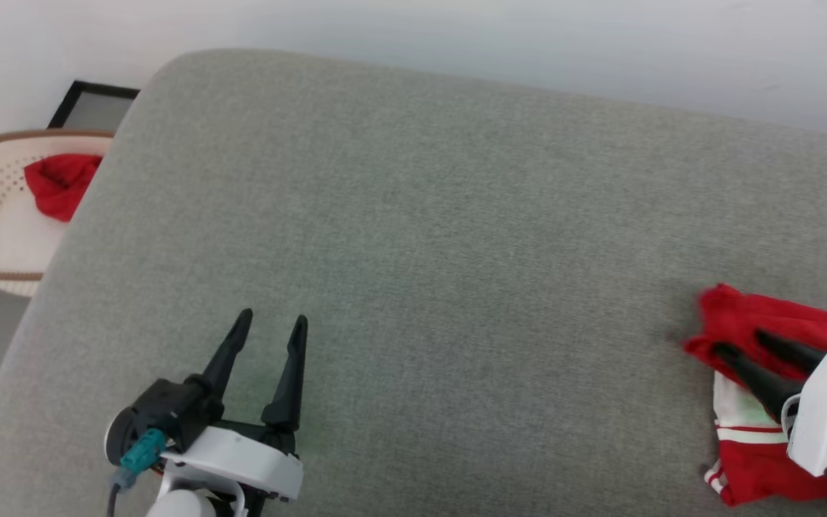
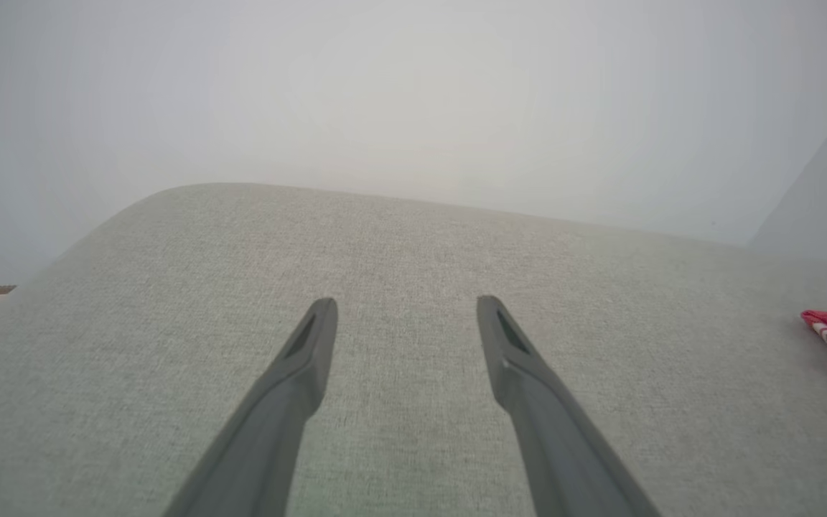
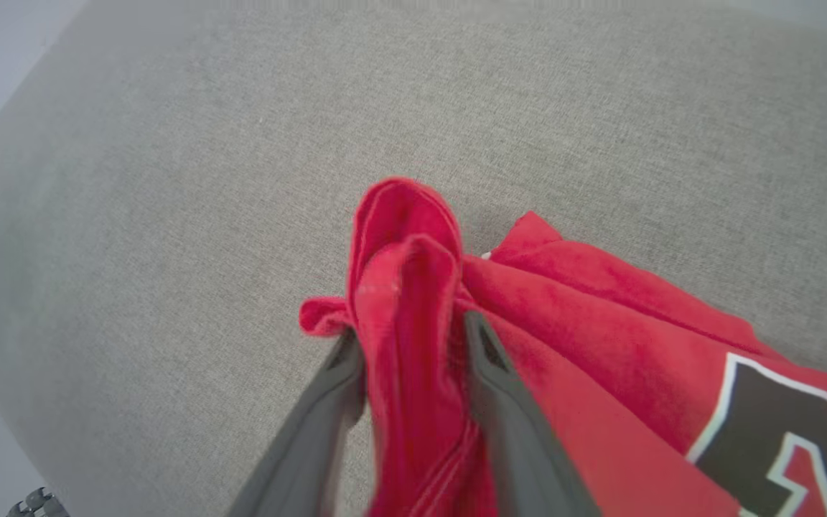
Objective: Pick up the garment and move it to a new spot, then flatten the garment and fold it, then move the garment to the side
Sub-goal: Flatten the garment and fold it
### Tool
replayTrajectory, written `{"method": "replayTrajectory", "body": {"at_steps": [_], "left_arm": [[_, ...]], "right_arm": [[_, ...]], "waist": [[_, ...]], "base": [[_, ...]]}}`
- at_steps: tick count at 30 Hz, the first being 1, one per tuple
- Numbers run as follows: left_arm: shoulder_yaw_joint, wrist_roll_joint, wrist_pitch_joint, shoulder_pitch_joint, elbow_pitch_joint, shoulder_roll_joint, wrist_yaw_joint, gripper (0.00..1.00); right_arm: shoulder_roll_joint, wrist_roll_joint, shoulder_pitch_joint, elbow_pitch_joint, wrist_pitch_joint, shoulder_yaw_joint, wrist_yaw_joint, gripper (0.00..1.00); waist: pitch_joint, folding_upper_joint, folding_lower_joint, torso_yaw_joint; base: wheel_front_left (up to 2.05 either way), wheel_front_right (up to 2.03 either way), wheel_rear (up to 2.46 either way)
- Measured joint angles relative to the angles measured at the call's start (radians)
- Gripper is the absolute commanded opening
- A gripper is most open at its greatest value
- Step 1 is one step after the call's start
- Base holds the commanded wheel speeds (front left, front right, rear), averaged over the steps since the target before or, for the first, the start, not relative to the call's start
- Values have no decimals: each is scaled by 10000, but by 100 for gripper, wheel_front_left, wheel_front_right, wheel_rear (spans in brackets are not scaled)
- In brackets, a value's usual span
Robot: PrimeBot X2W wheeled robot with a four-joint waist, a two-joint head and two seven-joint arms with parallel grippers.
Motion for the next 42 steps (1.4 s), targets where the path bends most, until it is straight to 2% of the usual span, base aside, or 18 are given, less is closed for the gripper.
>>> {"method": "replayTrajectory", "body": {"at_steps": [7,14,25,33,38,42], "left_arm": [[-105,-326,0,152,130,58,0,100],[-295,-539,0,272,309,117,0,100],[-349,-859,0,398,899,213,0,100],[-190,-861,0,650,963,253,0,100],[-88,-834,0,915,815,265,0,100],[105,-782,0,1155,504,267,2,100]], "right_arm": [[-8,165,-73,52,-648,-291,0,100],[-222,527,-66,334,-1810,-516,0,100],[-838,-77,367,1783,-5503,-341,0,100],[-219,-255,859,2370,-7519,-370,0,100],[176,-380,1319,2533,-8299,-378,0,100],[468,-566,1849,2550,-8638,-798,0,100]], "waist": [[-279,0,0,-354],[-644,0,0,-748],[-1195,0,0,-1255],[-1571,0,0,-1500],[-1796,0,0,-1549],[-1933,0,0,-1475]], "base": [[0,0,0],[0,0,0],[0,0,0],[0,0,0],[0,0,0],[0,0,0]]}}
